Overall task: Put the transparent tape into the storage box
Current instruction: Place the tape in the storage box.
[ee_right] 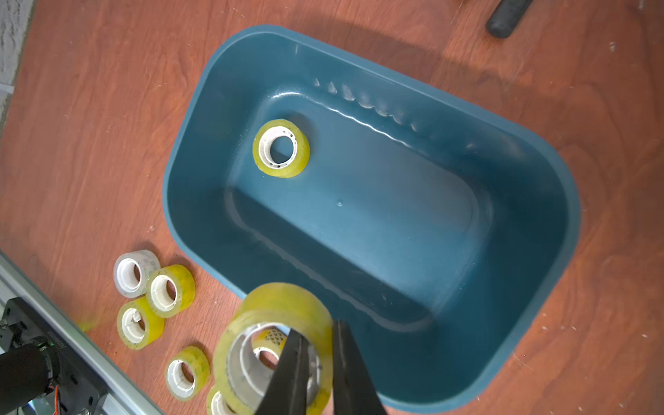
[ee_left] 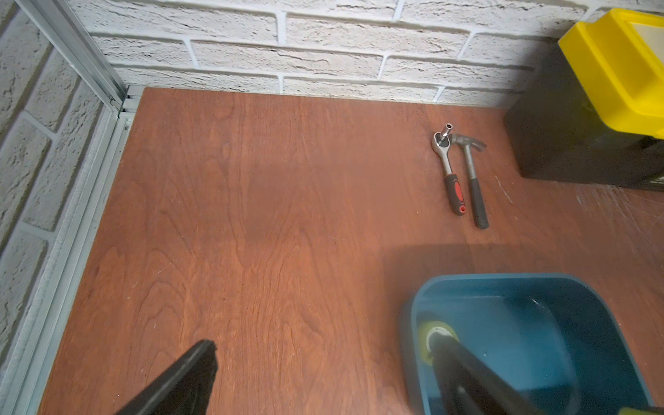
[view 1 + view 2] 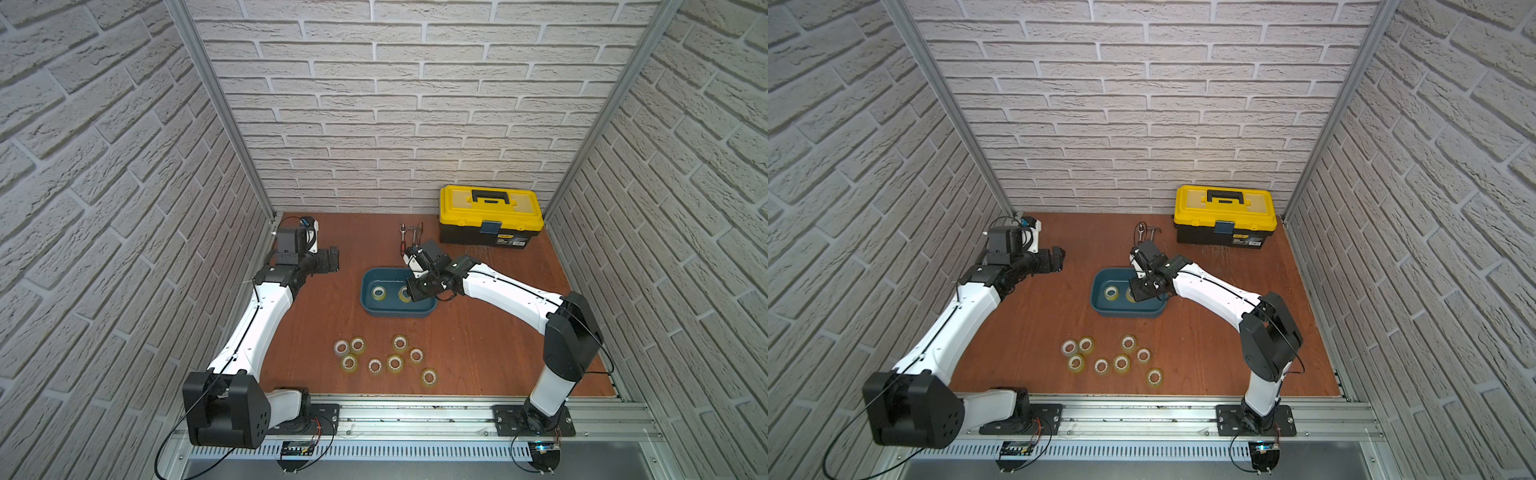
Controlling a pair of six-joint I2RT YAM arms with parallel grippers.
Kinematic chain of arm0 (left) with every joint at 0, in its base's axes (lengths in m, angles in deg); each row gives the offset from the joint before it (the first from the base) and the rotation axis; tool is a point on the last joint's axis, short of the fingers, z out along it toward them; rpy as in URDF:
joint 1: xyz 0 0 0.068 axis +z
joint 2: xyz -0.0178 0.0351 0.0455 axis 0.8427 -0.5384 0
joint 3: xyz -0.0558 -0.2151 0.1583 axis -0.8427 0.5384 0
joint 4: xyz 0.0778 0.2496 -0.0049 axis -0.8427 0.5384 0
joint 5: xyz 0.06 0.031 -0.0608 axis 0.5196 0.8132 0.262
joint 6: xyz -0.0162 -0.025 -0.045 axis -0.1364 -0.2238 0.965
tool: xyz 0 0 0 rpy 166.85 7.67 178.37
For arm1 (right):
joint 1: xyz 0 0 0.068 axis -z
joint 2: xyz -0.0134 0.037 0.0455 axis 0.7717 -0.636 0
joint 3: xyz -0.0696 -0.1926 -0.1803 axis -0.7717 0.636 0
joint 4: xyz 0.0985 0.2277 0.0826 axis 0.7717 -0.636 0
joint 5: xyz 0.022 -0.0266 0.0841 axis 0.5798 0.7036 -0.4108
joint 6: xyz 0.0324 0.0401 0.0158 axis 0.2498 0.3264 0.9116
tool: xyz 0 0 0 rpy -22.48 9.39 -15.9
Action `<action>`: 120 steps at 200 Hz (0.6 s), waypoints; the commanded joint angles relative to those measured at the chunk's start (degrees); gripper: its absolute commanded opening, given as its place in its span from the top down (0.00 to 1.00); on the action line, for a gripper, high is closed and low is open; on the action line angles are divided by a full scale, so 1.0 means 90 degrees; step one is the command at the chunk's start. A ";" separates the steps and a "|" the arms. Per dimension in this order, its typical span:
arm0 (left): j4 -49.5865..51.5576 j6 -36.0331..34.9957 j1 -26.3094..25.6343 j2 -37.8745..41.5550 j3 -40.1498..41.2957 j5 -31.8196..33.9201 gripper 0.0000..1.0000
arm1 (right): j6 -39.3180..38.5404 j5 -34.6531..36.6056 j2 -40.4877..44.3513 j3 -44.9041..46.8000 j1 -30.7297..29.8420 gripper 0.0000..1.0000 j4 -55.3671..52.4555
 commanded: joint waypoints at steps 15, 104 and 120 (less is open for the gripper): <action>-0.0057 -0.0134 -0.0184 0.0030 -0.0028 0.0211 0.02 | -0.0119 -0.0033 -0.0244 -0.0223 -0.0005 0.97 0.0148; -0.0017 -0.0156 -0.0289 0.0108 -0.0066 0.0258 0.02 | -0.0015 0.0462 -0.0972 -0.0556 0.0010 0.97 0.0098; -0.0011 -0.0155 -0.0287 0.0109 -0.0067 0.0215 0.02 | 0.0024 0.0547 -0.1222 -0.0831 0.0015 0.97 0.0049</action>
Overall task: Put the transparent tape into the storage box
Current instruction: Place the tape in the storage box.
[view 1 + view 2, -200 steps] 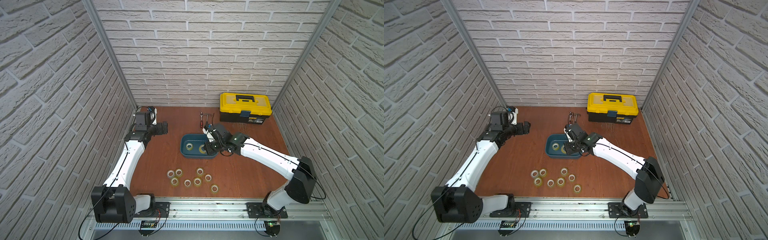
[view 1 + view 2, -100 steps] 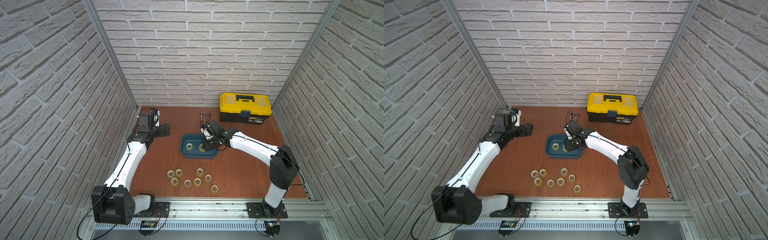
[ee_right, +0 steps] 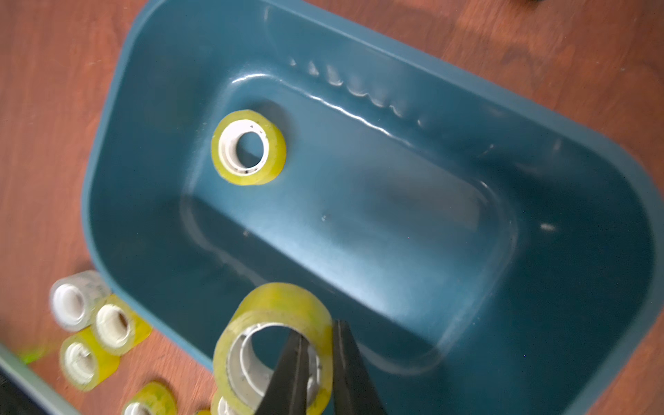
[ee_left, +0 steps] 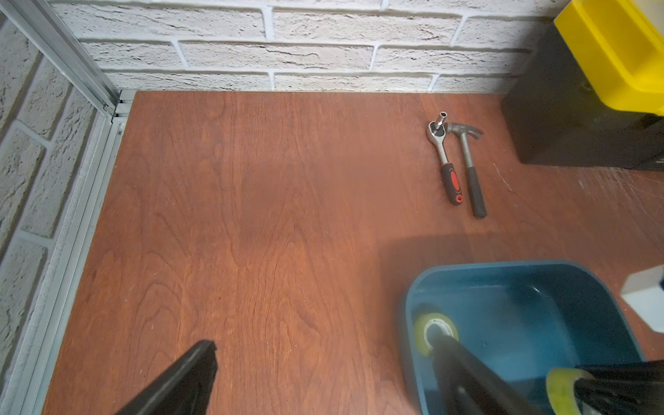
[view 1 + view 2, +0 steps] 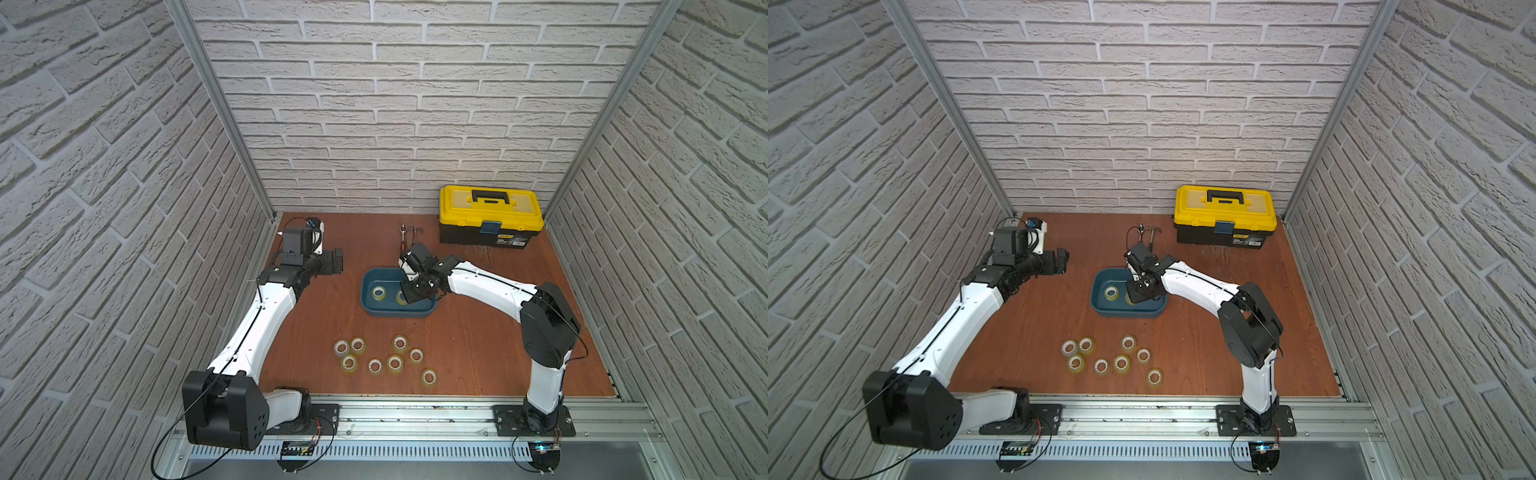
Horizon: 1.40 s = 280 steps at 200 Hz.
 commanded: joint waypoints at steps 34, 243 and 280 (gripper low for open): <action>-0.0059 -0.0043 -0.0015 0.0163 -0.0077 0.0050 0.02 | 0.0150 0.0473 -0.1084 -0.1030 0.0017 0.98 -0.0027; -0.0089 -0.0044 -0.0032 0.0127 -0.0057 -0.0019 0.02 | 0.0389 0.0192 -0.0437 -0.1241 -0.0112 0.49 0.0233; -0.0119 -0.0022 -0.0044 0.0055 -0.0047 -0.0094 0.02 | 0.0175 0.0286 0.0703 -0.0492 -0.0151 0.55 0.0219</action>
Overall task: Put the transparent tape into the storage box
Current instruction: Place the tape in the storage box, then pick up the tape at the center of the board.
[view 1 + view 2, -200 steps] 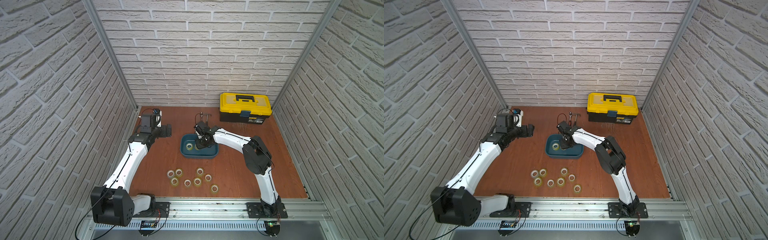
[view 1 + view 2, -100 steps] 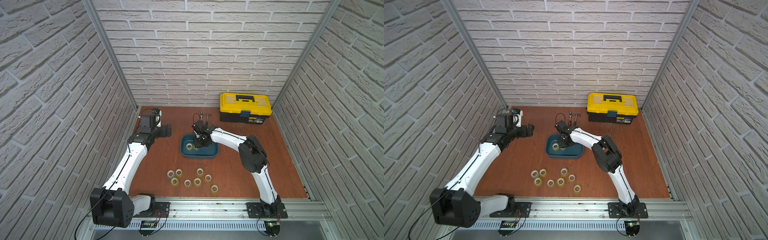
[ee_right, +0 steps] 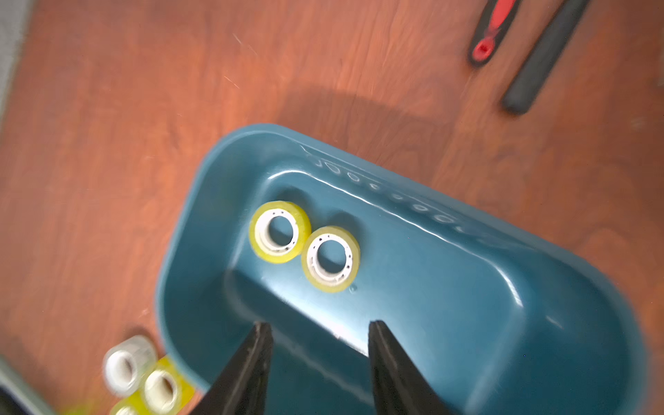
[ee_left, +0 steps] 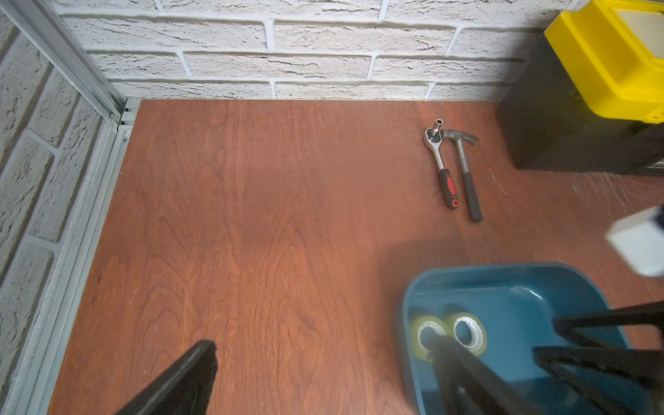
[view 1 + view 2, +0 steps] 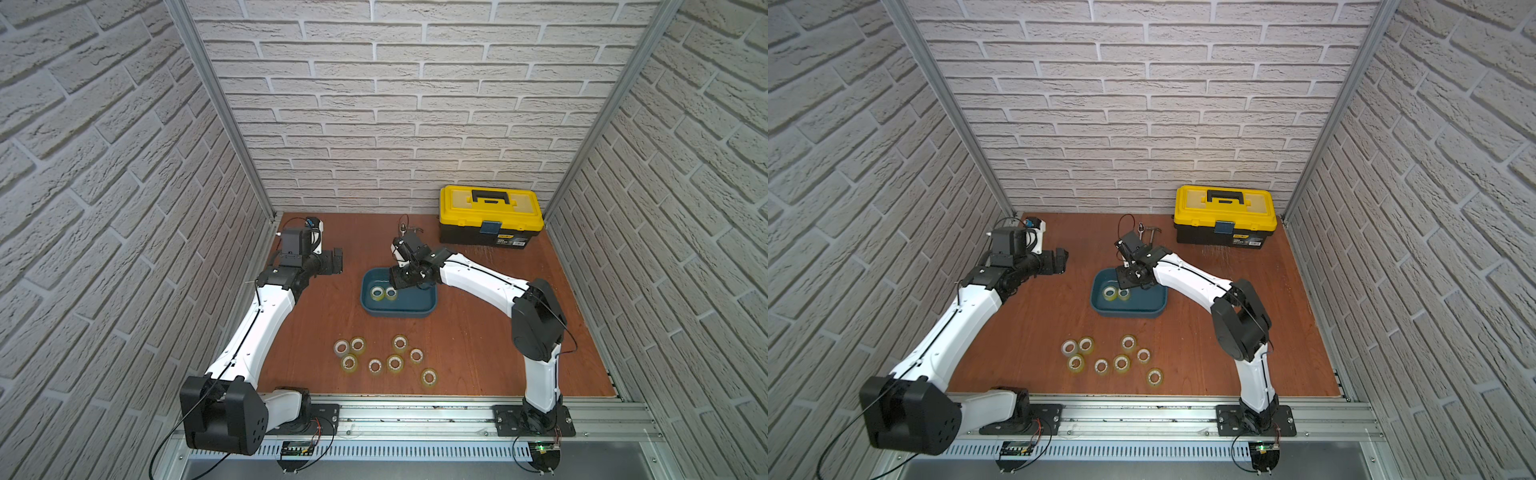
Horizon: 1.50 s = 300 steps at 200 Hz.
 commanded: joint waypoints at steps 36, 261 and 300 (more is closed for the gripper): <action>-0.0056 -0.0019 -0.0089 -0.0250 -0.0111 -0.0088 0.02 | -0.0076 0.0035 0.1935 0.1873 -0.0140 0.57 0.0612; 0.0402 0.0424 -0.0347 -0.1553 -0.0613 -0.0931 0.02 | 0.1261 -0.0214 0.5602 0.6979 -0.1243 0.58 0.1468; 0.0535 0.0374 -0.0503 -0.1685 -0.0711 -0.0890 0.02 | 0.1526 -0.0169 0.5237 0.7053 -0.1732 0.57 0.1748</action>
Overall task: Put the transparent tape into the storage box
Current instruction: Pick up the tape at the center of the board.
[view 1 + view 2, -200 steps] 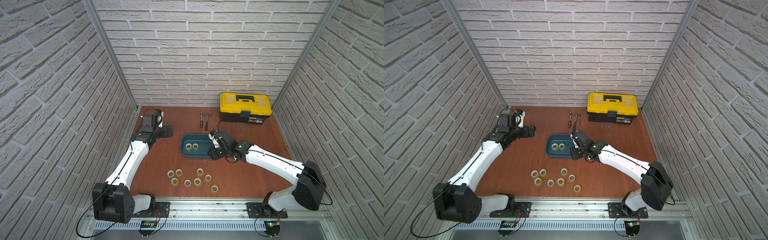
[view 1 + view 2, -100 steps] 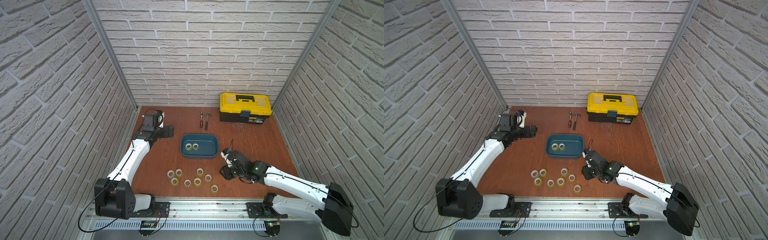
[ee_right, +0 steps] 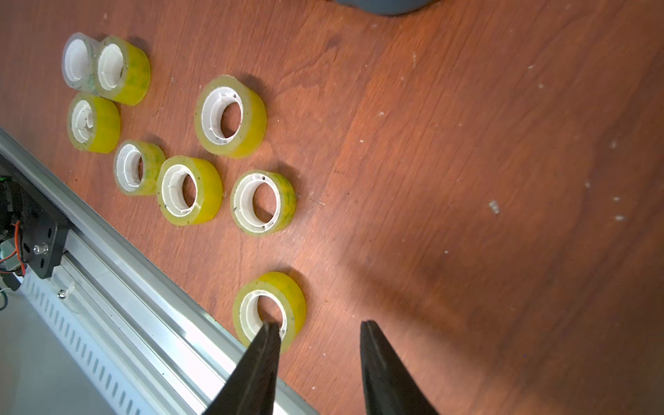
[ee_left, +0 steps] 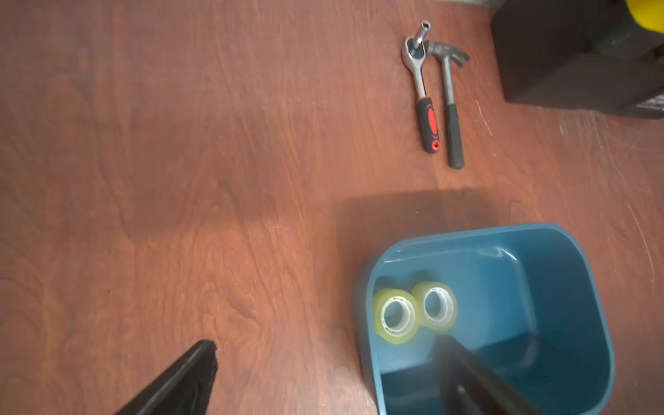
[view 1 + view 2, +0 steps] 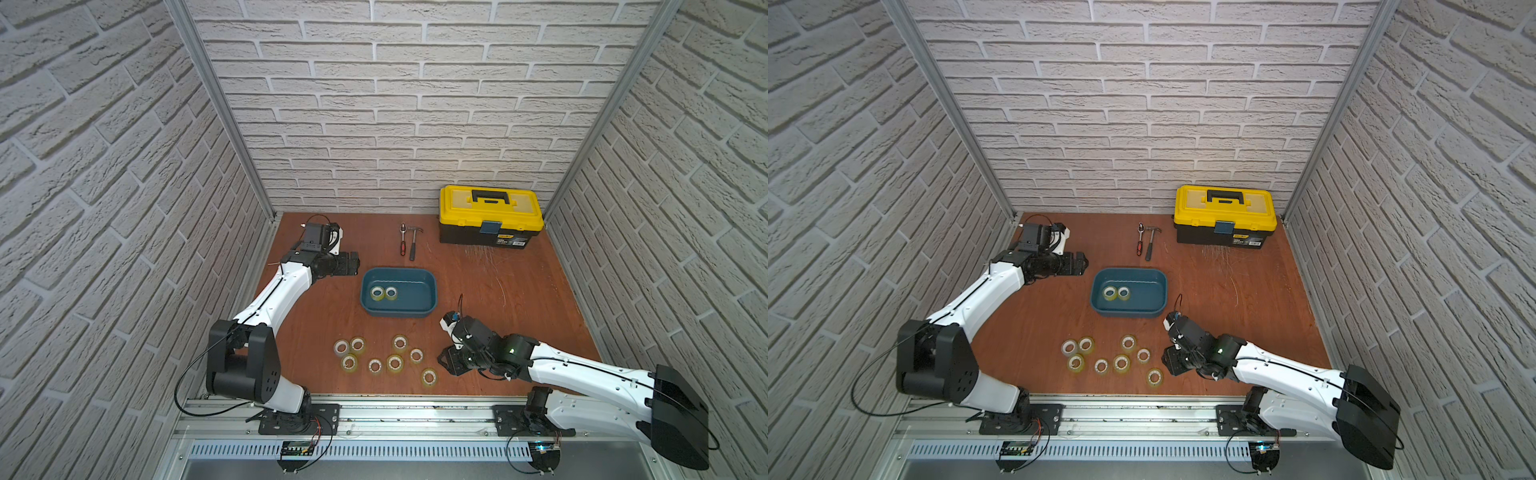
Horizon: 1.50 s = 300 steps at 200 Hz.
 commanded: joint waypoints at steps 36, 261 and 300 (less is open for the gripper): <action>0.0152 -0.0078 -0.0100 0.0154 -0.0131 0.0104 0.02 | 0.0343 0.0283 -0.0627 -0.0050 -0.0706 0.57 0.0345; -0.0407 -0.0173 -0.0105 0.0972 0.0300 0.0047 0.02 | 0.0434 0.1689 -0.1317 -0.1154 -0.1226 0.93 -0.0916; -0.0729 -0.0249 -0.0155 0.1393 0.0546 0.0095 0.02 | 0.0016 0.2010 -0.0938 -0.1901 -0.1057 0.94 -0.1523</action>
